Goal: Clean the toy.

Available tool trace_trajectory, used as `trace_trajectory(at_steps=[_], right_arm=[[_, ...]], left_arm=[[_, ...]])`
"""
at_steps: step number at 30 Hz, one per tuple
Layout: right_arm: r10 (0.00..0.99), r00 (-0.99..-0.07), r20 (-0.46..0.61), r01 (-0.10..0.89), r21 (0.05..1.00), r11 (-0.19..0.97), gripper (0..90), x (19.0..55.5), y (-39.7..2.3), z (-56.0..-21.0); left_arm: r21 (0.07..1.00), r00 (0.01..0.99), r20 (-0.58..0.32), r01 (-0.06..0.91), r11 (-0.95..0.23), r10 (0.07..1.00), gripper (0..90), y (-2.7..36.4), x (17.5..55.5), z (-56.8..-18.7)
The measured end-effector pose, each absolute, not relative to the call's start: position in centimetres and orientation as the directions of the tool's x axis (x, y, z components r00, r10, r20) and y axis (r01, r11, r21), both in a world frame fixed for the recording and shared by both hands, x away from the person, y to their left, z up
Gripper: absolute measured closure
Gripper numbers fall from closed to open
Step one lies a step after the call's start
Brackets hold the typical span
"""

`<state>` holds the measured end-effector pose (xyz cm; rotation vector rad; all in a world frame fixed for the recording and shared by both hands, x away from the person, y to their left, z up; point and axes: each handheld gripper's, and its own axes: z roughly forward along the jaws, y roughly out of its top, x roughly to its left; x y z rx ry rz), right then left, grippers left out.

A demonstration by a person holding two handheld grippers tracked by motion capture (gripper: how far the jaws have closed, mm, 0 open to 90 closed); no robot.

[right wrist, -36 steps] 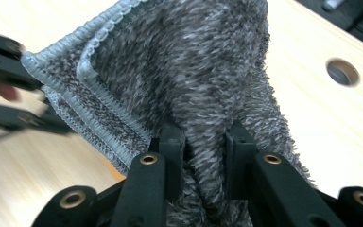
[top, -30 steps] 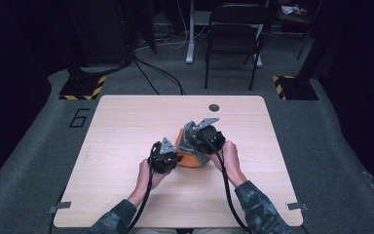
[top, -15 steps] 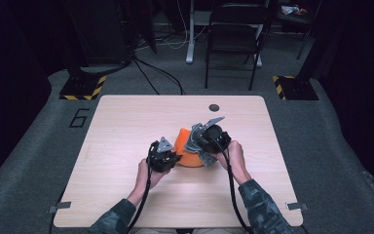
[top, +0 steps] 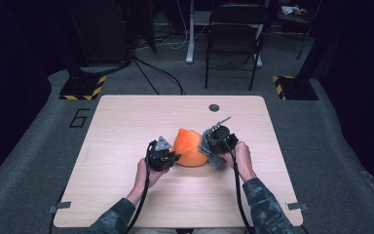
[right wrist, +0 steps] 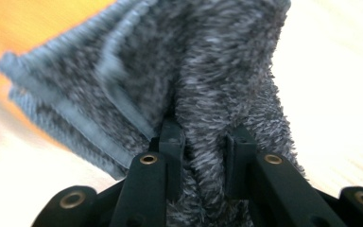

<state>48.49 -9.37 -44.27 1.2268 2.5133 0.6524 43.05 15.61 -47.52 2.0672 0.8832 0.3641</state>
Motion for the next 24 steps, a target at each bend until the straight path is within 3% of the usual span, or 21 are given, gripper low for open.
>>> trace_trajectory(at_steps=[13,18,24], right_arm=[[0.813,-0.582,-0.022,0.724,0.442,0.53,73.2,49.7,-9.6,-48.6],[0.812,-0.58,-0.07,0.711,0.444,0.546,73.3,49.4,-9.8,-46.7],[0.811,-0.581,-0.065,0.662,0.541,0.518,73.2,48.3,-10.1,-42.4]], left_arm=[[0.789,0.703,-0.069,0.473,-0.393,0.707,79.1,15.8,43.3,-47.8],[0.789,0.698,-0.085,0.483,-0.38,0.711,79.0,16.1,43.4,-47.8],[0.793,0.697,-0.101,0.488,-0.366,0.71,79.0,16.2,43.4,-47.8]])
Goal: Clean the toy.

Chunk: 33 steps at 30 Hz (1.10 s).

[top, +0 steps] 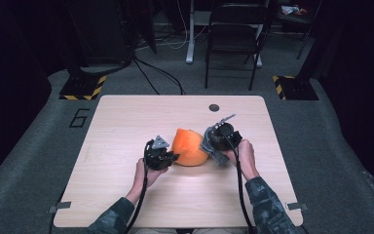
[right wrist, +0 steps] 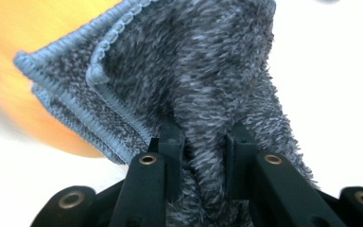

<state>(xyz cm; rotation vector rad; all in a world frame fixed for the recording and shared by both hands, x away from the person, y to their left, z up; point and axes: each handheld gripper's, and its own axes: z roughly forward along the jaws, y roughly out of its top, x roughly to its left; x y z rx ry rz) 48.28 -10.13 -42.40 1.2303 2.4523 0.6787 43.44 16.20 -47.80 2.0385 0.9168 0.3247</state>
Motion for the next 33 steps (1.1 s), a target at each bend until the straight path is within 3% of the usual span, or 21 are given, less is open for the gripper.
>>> trace_trajectory(at_steps=[6,11,15,17,23,25,30,33], right_arm=[[0.754,-0.648,-0.113,0.556,0.607,0.568,73.2,46.4,-8.2,-39.5],[0.733,-0.666,-0.138,0.573,0.535,0.621,73.5,46.3,-6.1,-41.4],[0.743,-0.651,-0.155,0.572,0.544,0.614,73.6,46.5,-6.0,-42.3],[0.734,-0.66,-0.158,0.55,0.565,0.616,73.6,46.9,-6.4,-42.5],[0.738,-0.66,-0.138,0.553,0.577,0.602,73.6,47.2,-6.9,-42.7],[0.736,-0.664,-0.132,0.55,0.581,0.6,73.6,47.3,-6.9,-42.8],[0.739,-0.662,-0.129,0.541,0.6,0.589,73.5,47.4,-6.9,-42.8],[0.748,-0.649,-0.138,0.536,0.616,0.577,73.5,47.3,-7.1,-42.3]], left_arm=[[0.789,0.703,-0.099,0.486,-0.375,0.704,78.9,16.1,43.3,-47.7],[0.791,0.706,-0.084,0.476,-0.383,0.703,76.8,15.9,43.3,-47.6],[0.772,0.729,0.014,0.427,-0.471,0.684,59.1,15.7,43.1,-47.2],[0.772,0.728,0.022,0.423,-0.474,0.685,52.8,15.7,43.0,-47.1],[0.753,0.737,0.101,0.382,-0.536,0.668,43.3,14.9,43.0,-47.8],[0.762,0.735,0.124,0.359,-0.538,0.666,48.4,14.5,43.0,-48.4],[0.769,0.723,0.107,0.374,-0.518,0.682,75.4,14.4,42.9,-48.5],[0.78,0.721,0.079,0.385,-0.493,0.688,80.8,14.7,42.8,-47.8]])
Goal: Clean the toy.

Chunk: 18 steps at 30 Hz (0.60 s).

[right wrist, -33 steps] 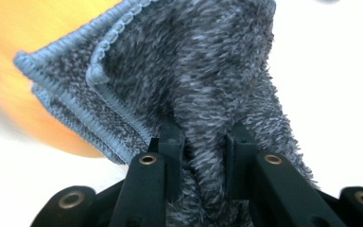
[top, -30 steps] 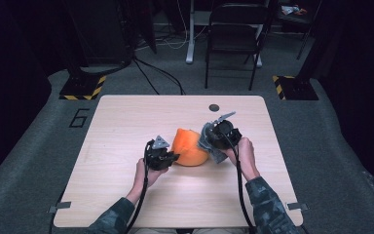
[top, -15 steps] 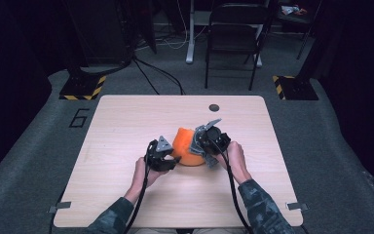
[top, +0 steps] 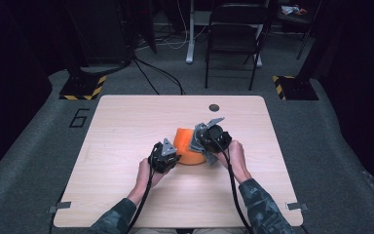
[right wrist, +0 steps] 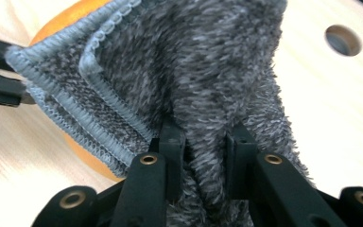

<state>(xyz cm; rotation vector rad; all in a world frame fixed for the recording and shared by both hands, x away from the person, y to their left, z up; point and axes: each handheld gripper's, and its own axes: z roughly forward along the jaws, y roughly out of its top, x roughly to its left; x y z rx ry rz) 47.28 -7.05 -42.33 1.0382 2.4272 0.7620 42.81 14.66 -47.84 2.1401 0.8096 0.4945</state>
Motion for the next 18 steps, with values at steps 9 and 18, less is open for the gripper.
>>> trace_trajectory(at_steps=[9,18], right_arm=[[0.724,-0.673,-0.148,0.467,0.674,0.572,72.9,45.8,-5.9,-39.9],[0.707,-0.689,-0.16,0.46,0.657,0.597,72.9,45.8,-4.7,-41.1]], left_arm=[[0.804,0.724,0.014,0.402,-0.438,0.69,82.5,14.5,42.2,-46.6],[0.804,0.734,-0.002,0.405,-0.435,0.679,82.5,14.5,42.2,-46.7]])
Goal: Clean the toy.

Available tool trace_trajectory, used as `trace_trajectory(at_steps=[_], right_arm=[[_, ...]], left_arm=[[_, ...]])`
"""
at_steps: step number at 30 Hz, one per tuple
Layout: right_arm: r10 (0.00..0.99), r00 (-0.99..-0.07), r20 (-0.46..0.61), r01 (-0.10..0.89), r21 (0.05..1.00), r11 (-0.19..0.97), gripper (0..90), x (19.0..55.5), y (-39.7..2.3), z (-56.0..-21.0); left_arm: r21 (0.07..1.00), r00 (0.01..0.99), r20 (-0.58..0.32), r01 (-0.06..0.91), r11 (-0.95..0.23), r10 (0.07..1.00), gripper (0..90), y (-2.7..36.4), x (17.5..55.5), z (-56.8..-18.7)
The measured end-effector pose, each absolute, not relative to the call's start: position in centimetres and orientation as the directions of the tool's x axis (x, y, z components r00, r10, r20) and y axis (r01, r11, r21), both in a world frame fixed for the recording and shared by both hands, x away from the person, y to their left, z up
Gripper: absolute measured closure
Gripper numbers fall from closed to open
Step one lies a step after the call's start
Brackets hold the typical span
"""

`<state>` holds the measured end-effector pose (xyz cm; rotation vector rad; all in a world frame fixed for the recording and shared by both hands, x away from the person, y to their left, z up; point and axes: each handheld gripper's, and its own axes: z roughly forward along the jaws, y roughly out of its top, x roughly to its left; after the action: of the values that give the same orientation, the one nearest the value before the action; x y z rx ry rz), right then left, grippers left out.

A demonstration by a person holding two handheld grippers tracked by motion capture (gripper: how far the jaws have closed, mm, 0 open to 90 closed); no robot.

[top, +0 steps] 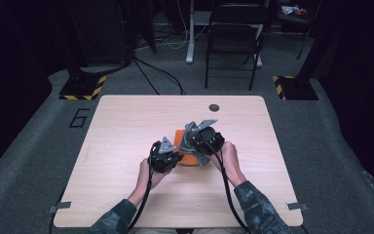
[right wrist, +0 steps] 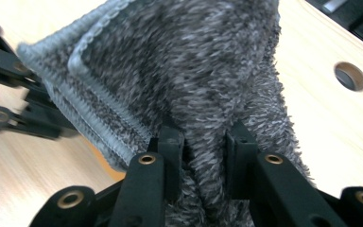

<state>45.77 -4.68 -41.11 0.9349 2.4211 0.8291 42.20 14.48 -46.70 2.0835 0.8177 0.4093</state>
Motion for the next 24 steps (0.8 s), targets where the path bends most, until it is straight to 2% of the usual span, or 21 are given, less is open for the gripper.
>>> trace_trajectory(at_steps=[14,24], right_arm=[[0.762,-0.64,-0.1,0.584,0.581,0.567,72.5,47.9,-8.0,-43.1],[0.796,-0.598,-0.096,0.642,0.538,0.546,72.5,48.7,-9.0,-45.1]], left_arm=[[0.805,0.73,-0.031,0.423,-0.417,0.682,82.3,15.2,42.6,-47.3],[0.801,0.732,-0.041,0.43,-0.415,0.68,81.9,15.4,42.8,-47.5]])
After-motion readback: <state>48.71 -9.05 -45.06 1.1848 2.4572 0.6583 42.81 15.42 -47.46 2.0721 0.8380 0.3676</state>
